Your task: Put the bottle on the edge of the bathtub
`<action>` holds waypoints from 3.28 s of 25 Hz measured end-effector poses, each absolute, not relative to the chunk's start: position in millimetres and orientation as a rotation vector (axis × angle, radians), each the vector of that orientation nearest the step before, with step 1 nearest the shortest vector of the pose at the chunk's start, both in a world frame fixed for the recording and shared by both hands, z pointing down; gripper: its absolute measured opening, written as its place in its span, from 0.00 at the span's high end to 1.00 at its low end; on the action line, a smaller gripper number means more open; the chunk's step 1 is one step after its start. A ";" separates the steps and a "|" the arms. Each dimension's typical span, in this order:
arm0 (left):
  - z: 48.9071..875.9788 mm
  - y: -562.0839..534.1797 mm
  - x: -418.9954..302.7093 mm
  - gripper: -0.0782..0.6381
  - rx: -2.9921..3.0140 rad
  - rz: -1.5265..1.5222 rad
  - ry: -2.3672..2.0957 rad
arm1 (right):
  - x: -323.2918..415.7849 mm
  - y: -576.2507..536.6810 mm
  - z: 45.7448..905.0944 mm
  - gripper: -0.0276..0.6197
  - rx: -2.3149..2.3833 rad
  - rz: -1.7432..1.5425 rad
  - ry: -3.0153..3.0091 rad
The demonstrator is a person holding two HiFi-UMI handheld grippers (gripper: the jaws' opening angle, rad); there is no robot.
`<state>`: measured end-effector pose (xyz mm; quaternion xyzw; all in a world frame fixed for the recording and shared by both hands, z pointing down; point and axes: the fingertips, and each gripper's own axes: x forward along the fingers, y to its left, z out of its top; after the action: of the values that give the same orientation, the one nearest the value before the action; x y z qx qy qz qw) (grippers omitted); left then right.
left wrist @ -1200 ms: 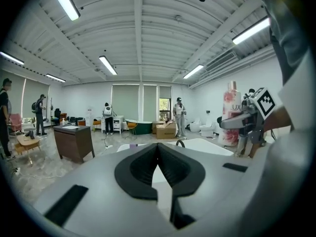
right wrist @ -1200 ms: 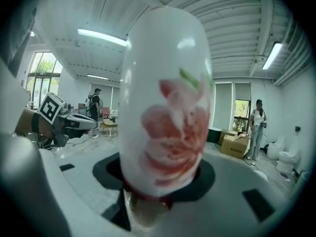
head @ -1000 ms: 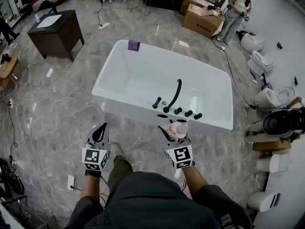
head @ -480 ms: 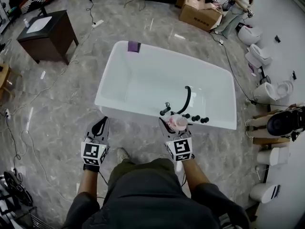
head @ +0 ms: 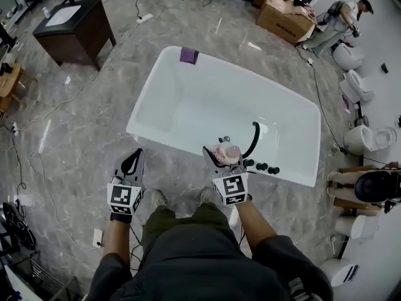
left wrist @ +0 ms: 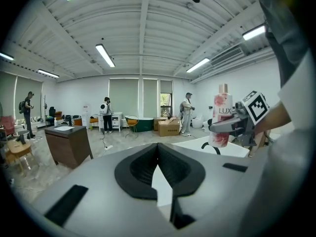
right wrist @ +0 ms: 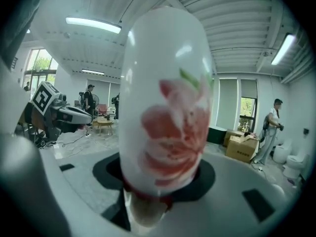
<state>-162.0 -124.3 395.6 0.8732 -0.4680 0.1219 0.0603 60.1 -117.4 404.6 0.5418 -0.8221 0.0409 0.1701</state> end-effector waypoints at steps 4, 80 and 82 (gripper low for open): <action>397.5 -133.6 -158.4 0.89 2.622 0.376 -1.455 | 63.8 -132.1 408.4 0.62 1.526 0.111 -2.367; 783.0 -206.1 -133.1 0.89 2.511 0.489 -1.360 | 56.8 -207.8 799.4 0.61 1.386 0.144 -2.427; 785.7 -205.3 -132.2 0.89 2.509 0.492 -1.358 | 55.9 -208.2 799.4 0.61 1.370 0.127 -2.429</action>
<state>-132.2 -205.3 785.7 0.8602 -0.4654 0.1687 0.1229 55.9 -208.2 799.4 0.4834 -0.8568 0.0447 0.1740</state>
